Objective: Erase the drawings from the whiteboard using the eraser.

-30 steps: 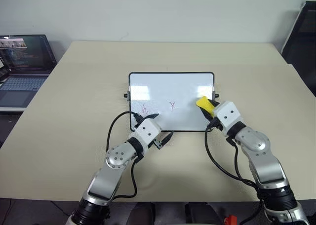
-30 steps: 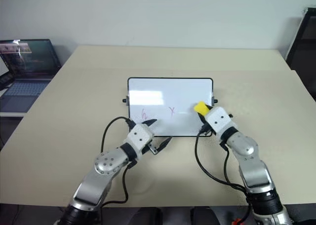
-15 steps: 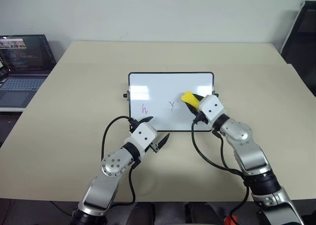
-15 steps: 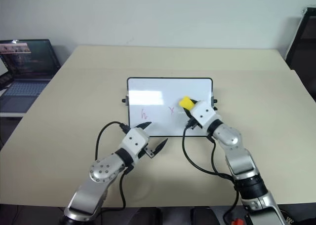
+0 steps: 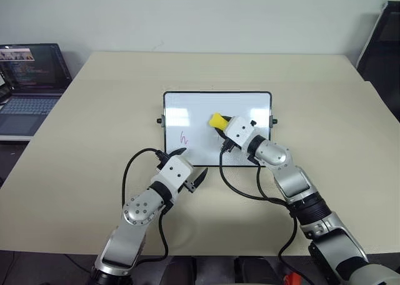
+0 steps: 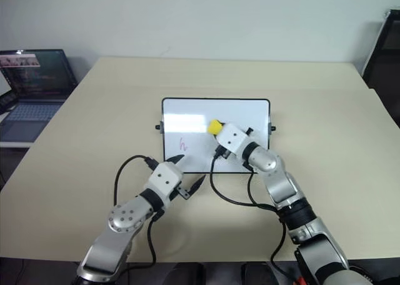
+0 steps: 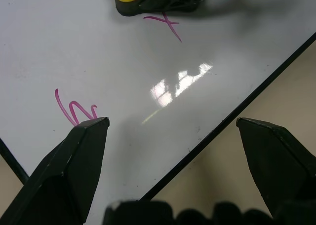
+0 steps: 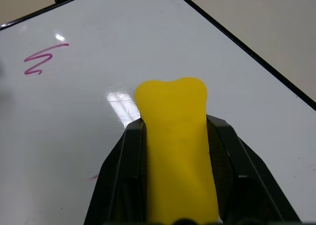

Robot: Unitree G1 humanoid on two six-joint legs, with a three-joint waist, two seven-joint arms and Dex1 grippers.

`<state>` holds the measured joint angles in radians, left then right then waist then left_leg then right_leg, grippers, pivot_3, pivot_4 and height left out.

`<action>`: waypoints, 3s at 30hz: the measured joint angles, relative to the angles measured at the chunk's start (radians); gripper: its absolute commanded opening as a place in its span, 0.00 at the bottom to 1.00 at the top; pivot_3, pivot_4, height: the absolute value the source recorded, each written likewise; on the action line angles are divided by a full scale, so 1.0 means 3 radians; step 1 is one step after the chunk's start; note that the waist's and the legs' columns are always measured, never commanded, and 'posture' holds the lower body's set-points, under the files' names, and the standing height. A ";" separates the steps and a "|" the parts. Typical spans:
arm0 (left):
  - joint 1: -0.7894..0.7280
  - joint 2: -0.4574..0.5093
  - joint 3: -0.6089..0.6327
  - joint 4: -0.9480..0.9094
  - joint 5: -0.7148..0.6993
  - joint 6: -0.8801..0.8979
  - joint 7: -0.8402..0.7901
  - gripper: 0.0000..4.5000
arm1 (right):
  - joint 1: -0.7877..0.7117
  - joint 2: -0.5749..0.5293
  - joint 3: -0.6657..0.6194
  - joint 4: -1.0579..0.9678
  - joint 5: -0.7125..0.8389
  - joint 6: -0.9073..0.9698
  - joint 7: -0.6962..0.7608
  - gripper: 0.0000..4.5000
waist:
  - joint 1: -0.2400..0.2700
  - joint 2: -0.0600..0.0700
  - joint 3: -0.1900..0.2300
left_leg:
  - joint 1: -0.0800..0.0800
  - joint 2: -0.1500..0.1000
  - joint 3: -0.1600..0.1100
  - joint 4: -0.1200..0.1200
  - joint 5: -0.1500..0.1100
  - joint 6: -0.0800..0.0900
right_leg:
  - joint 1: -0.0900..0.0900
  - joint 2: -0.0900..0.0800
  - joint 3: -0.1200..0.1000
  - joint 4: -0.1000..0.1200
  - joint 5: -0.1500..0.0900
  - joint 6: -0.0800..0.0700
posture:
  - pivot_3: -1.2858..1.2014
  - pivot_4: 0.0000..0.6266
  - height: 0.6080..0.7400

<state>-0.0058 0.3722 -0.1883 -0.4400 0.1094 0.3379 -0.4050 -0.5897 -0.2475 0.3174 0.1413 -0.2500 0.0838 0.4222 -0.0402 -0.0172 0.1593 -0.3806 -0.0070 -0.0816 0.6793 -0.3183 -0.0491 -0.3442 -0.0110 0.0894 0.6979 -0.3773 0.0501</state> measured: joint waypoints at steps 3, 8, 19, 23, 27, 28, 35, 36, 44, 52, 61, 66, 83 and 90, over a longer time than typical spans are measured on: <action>0.0000 -0.0001 0.0000 -0.0021 0.0000 0.0020 0.0002 1.00 | 0.0025 -0.0026 0.0006 -0.0043 -0.0026 0.0039 0.0023 0.29 | 0.0006 0.0000 0.0000 | 0.0002 0.0000 -0.0001 0.0001 -0.0001 0.0002 | 0.0003 0.0000 0.0000 0.0001 0.0000 0.0000 | 0.52 0.24 1.00; -0.0025 -0.0014 -0.0001 -0.0077 -0.0001 0.0045 0.0003 1.00 | 0.0154 -0.0070 0.0065 -0.0199 -0.0026 0.0139 0.0121 0.29 | 0.0005 0.0000 -0.0002 | 0.0004 0.0000 -0.0002 0.0001 -0.0002 0.0003 | 0.0005 0.0000 -0.0001 0.0001 0.0000 0.0000 | 0.52 0.24 1.00; -0.0076 -0.0018 -0.0011 -0.0079 -0.0008 0.0085 -0.0006 1.00 | 0.0693 -0.0324 0.0163 -0.0735 -0.0017 0.0358 0.0403 0.29 | 0.0024 -0.0001 -0.0003 | 0.0006 -0.0001 -0.0003 0.0002 -0.0002 0.0003 | 0.0009 0.0000 -0.0001 0.0001 0.0000 0.0000 | 0.52 0.24 1.00; -0.0081 -0.0020 -0.0015 -0.0079 -0.0014 0.0083 -0.0018 1.00 | 0.0698 -0.0187 0.0020 -0.0723 0.0111 0.0394 0.0304 0.29 | 0.0024 -0.0001 -0.0002 | 0.0005 -0.0001 -0.0003 0.0002 -0.0002 0.0003 | 0.0008 0.0000 -0.0001 0.0001 0.0000 0.0000 | 0.52 0.24 1.00; -0.0097 -0.0022 -0.0027 -0.0073 -0.0019 0.0081 -0.0056 1.00 | 0.0603 -0.0084 -0.0215 -0.0647 0.0212 0.0332 0.0128 0.29 | 0.0023 -0.0001 -0.0002 | 0.0002 -0.0001 -0.0002 0.0001 -0.0001 0.0003 | 0.0004 0.0000 0.0000 0.0000 0.0000 0.0000 | 0.52 0.24 1.00; -0.0102 -0.0022 -0.0040 -0.0072 -0.0019 0.0081 -0.0063 1.00 | 0.0582 -0.0070 -0.0235 -0.0641 0.0226 0.0318 0.0101 0.29 | 0.0022 -0.0001 -0.0002 | 0.0002 -0.0001 -0.0002 0.0000 -0.0001 0.0003 | 0.0004 0.0000 -0.0001 0.0000 0.0000 0.0000 | 0.52 0.24 1.00; -0.0136 -0.0027 -0.0072 -0.0066 -0.0022 0.0079 -0.0070 1.00 | 0.0400 -0.0016 -0.0265 -0.0454 0.0156 0.0259 -0.0086 0.29 | 0.0017 0.0000 -0.0001 | -0.0002 0.0000 0.0000 -0.0001 -0.0001 0.0001 | -0.0002 0.0000 0.0000 0.0000 0.0000 0.0000 | 0.52 0.24 1.00; -0.0131 -0.0017 -0.0070 -0.0066 -0.0021 0.0079 -0.0070 1.00 | 0.0393 -0.0018 -0.0254 -0.0450 0.0136 0.0256 -0.0088 0.29 | 0.0017 0.0000 -0.0001 | -0.0002 0.0000 0.0000 -0.0001 -0.0001 0.0001 | -0.0002 0.0000 0.0001 0.0000 0.0000 0.0000 | 0.52 0.24 1.00; -0.0061 -0.0006 -0.0064 -0.0074 -0.0021 0.0082 -0.0069 1.00 | 0.0561 -0.0182 -0.0045 -0.0556 0.0099 0.0187 0.0118 0.29 | 0.0019 0.0000 -0.0001 | -0.0001 0.0000 0.0000 -0.0001 -0.0001 0.0003 | 0.0001 0.0000 0.0001 0.0000 0.0000 0.0000 | 0.52 0.24 1.00; -0.0012 -0.0004 -0.0064 -0.0090 -0.0020 0.0082 -0.0068 1.00 | 0.0790 -0.0345 0.0173 -0.0681 -0.0001 0.0097 0.0317 0.29 | 0.0017 0.0000 -0.0001 | 0.0003 0.0000 -0.0002 0.0000 -0.0001 0.0003 | 0.0005 0.0000 0.0000 0.0001 0.0000 0.0000 | 0.52 0.24 1.00; -0.0008 -0.0001 -0.0061 -0.0090 -0.0020 0.0082 -0.0069 1.00 | 0.0748 -0.0188 -0.0197 -0.0670 0.0251 0.0086 0.0178 0.29 | 0.0021 0.0000 -0.0001 | 0.0000 0.0000 -0.0001 0.0000 -0.0001 0.0003 | 0.0003 0.0000 0.0000 -0.0001 0.0000 0.0000 | 0.52 0.24 1.00; 0.0051 -0.0001 0.0000 -0.0123 -0.0024 0.0084 -0.0062 1.00 | 0.0953 -0.0264 -0.0266 -0.1013 0.0377 0.0213 0.0253 0.29 | 0.0025 0.0000 -0.0001 | -0.0004 0.0000 -0.0001 -0.0002 -0.0002 0.0003 | 0.0001 0.0000 0.0000 -0.0004 0.0000 0.0000 | 0.52 0.24 1.00; 0.0392 -0.0188 0.0389 -0.0213 0.0059 0.0155 0.0432 1.00 | 0.0562 -0.0011 -0.0138 -0.0670 0.0346 0.0271 0.0102 0.29 | 0.0013 0.0000 -0.0001 | -0.0001 0.0000 -0.0002 -0.0001 -0.0002 0.0003 | 0.0001 0.0000 0.0000 -0.0001 0.0000 0.0000 | 0.52 0.24 1.00; 0.0426 -0.0207 0.0373 -0.0192 -0.0031 0.0074 0.0388 1.00 | 0.0032 0.0297 -0.0023 -0.0118 0.0248 0.0103 0.0020 0.29 | -0.0015 0.0000 -0.0001 | -0.0001 0.0000 0.0001 -0.0002 0.0000 0.0000 | -0.0004 0.0000 0.0000 0.0001 0.0000 0.0000 | 0.52 0.24 1.00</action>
<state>0.1219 0.3102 -0.0763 -0.4977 0.1002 0.3603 -0.2886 -0.5803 -0.1584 0.3104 0.1060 -0.1757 0.1148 0.4281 -0.0447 -0.0171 0.1591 -0.3808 -0.0069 -0.0814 0.6787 -0.3184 -0.0491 -0.3453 -0.0110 0.0893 0.6983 -0.3773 0.0501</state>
